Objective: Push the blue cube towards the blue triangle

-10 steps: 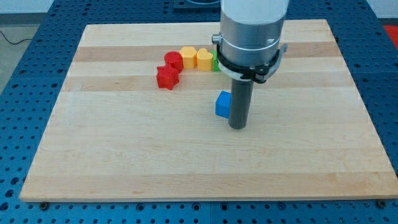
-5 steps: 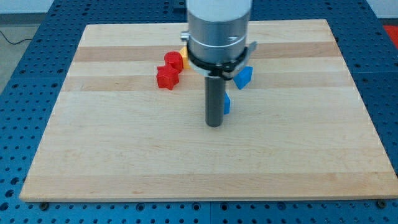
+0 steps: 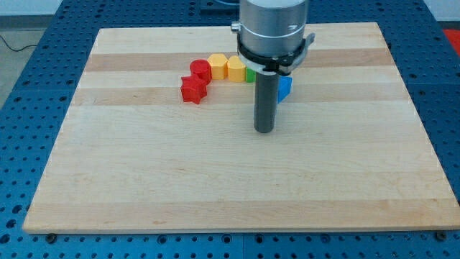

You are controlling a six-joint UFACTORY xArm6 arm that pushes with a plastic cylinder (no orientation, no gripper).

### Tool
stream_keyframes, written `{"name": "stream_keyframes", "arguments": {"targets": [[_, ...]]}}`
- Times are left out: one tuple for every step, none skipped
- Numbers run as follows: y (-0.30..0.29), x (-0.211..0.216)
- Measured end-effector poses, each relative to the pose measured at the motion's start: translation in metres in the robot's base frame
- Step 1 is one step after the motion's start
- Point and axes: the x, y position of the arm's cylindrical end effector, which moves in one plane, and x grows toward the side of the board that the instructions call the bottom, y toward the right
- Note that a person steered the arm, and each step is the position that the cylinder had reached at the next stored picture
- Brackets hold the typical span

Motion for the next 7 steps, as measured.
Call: {"name": "stream_keyframes", "arguments": {"targets": [[0.014,0.0],[0.027,0.0],[0.031,0.0],[0.002,0.004],[-0.019,-0.006],[-0.014,-0.015],[-0.008,-0.015]]}}
